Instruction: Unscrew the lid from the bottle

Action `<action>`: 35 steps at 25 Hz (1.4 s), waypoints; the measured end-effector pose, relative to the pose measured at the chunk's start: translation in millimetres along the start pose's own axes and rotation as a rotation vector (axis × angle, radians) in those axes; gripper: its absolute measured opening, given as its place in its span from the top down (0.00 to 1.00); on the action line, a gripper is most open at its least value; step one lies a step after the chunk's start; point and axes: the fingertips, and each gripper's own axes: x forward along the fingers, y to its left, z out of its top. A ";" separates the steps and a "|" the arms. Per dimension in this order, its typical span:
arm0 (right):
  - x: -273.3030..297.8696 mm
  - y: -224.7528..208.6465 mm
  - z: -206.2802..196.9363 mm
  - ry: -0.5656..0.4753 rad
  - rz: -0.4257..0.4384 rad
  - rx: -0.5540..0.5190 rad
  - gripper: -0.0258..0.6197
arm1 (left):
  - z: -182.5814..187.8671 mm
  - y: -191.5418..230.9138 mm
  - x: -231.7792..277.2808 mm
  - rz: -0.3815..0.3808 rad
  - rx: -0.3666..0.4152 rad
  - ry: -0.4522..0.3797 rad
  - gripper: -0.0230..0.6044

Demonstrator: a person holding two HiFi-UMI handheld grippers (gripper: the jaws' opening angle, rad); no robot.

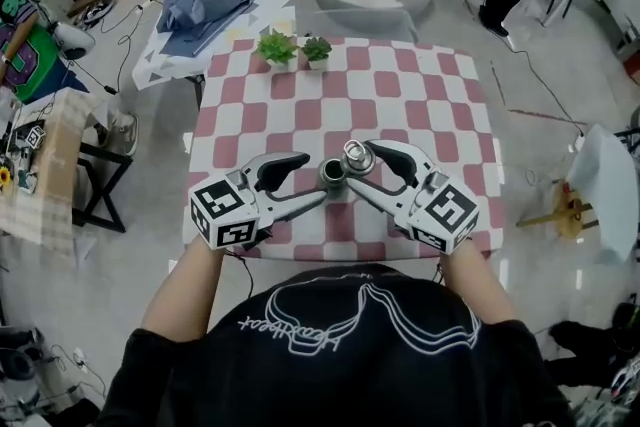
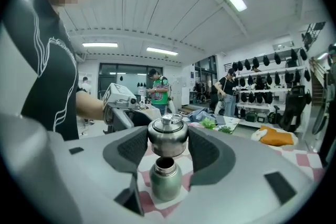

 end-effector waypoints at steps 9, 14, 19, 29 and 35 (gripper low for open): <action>-54.5 2.9 50.3 -0.115 -0.205 0.015 0.58 | 77.4 -32.3 -24.2 0.186 0.037 -0.180 0.95; -68.5 17.9 60.2 -0.133 -0.250 0.003 0.58 | 86.8 -55.0 -34.2 0.195 0.089 -0.184 0.95; -69.9 30.1 59.8 -0.137 -0.261 0.007 0.58 | 84.2 -61.2 -42.1 0.210 0.098 -0.183 0.95; -63.0 32.6 53.5 -0.138 -0.270 0.024 0.58 | 75.3 -57.5 -45.4 0.218 0.048 -0.177 0.95; -59.2 36.8 50.8 -0.138 -0.268 0.028 0.58 | 71.3 -57.9 -46.8 0.210 0.046 -0.173 0.95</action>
